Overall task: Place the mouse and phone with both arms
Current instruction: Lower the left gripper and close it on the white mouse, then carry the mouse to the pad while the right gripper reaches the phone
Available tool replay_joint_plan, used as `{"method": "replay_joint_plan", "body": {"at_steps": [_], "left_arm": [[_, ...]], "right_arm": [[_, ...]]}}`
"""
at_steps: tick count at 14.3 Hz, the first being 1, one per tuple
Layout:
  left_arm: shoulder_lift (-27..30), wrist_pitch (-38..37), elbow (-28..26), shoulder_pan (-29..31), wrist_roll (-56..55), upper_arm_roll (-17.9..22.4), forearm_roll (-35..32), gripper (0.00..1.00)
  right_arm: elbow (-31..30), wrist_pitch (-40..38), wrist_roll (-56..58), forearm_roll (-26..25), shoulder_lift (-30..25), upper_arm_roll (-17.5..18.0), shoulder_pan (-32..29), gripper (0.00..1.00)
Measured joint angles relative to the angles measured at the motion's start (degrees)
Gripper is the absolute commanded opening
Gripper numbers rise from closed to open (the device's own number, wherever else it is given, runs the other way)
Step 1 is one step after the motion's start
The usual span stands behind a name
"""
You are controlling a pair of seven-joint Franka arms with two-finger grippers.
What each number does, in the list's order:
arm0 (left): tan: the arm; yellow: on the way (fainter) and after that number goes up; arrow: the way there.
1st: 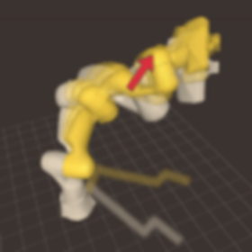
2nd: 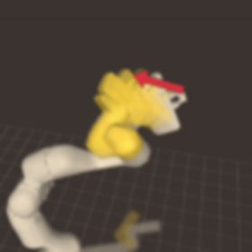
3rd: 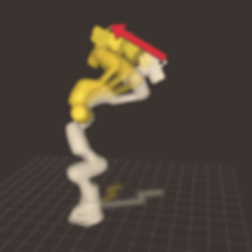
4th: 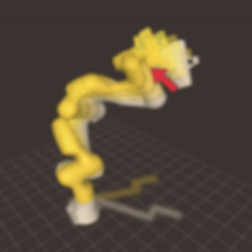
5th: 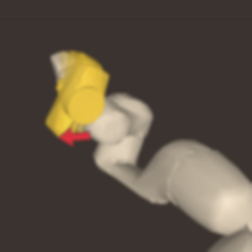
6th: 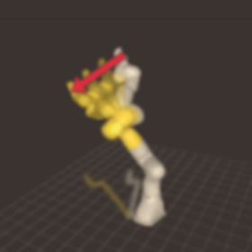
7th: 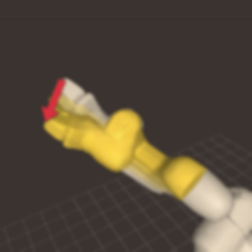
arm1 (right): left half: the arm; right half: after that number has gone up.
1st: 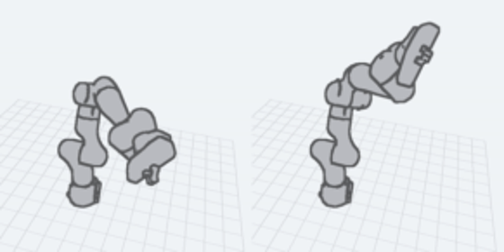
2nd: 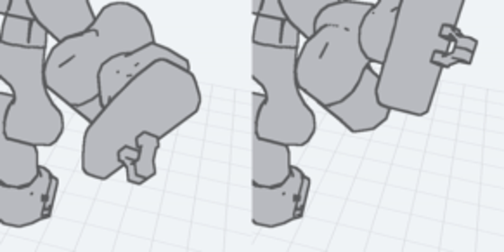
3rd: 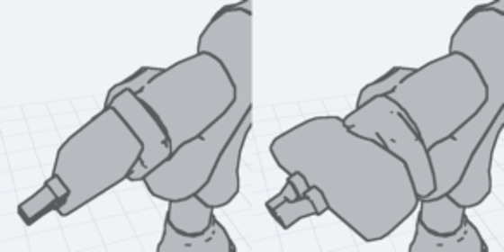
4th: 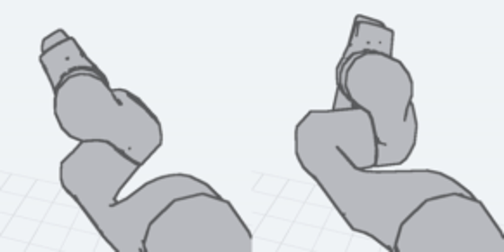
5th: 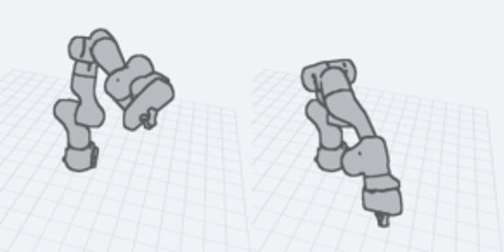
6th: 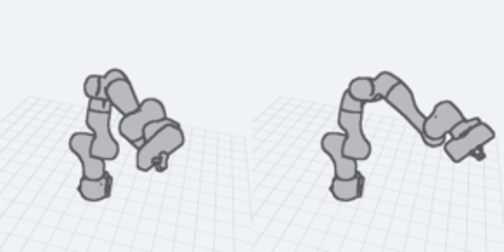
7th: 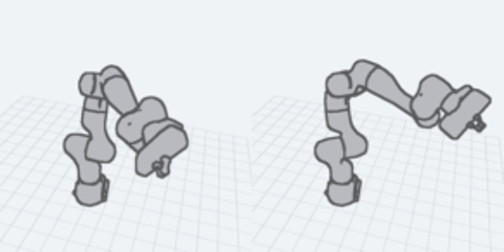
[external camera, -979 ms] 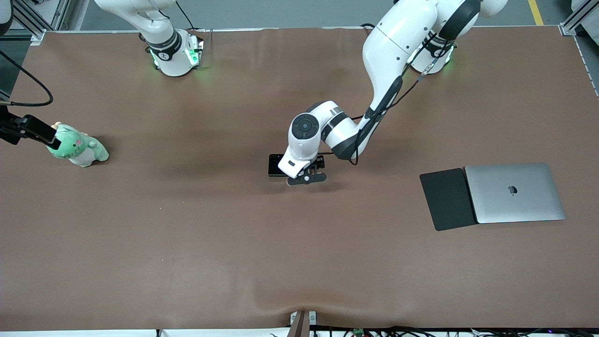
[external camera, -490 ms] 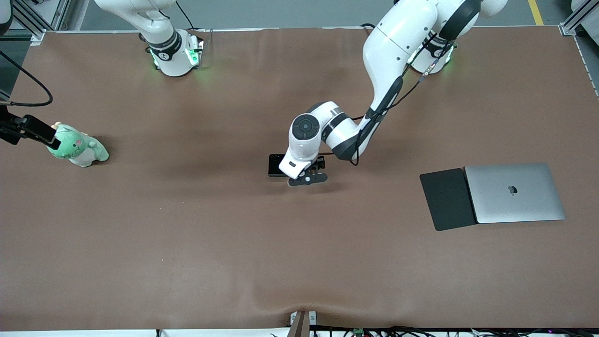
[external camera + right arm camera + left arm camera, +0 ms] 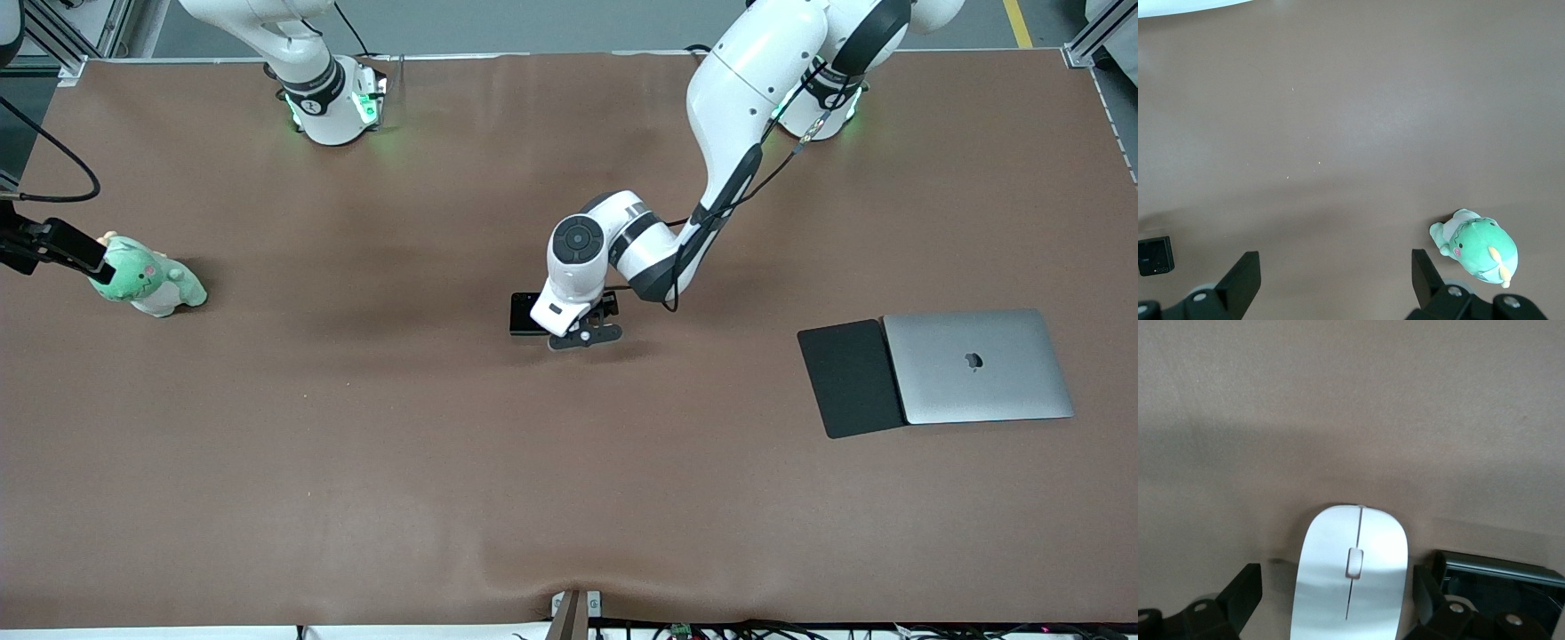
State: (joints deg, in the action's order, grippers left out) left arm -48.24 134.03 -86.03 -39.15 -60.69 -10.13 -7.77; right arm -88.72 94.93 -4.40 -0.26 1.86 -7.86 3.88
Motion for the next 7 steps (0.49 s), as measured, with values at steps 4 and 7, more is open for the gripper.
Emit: {"method": "replay_joint_plan", "body": {"at_steps": [4, 7], "left_arm": [[0.0, 0.0, -0.3, 0.0, -0.1, -0.1, 0.0, 0.57], [0.2, 0.0, -0.3, 0.1, -0.2, -0.1, 0.0, 0.55]], "right_arm": [[0.0, 0.0, 0.0, 0.0, 0.0, 0.0, 0.0, 1.0], [0.0, 0.0, 0.0, 0.0, 0.0, 0.0, 0.0, 1.0]]}}
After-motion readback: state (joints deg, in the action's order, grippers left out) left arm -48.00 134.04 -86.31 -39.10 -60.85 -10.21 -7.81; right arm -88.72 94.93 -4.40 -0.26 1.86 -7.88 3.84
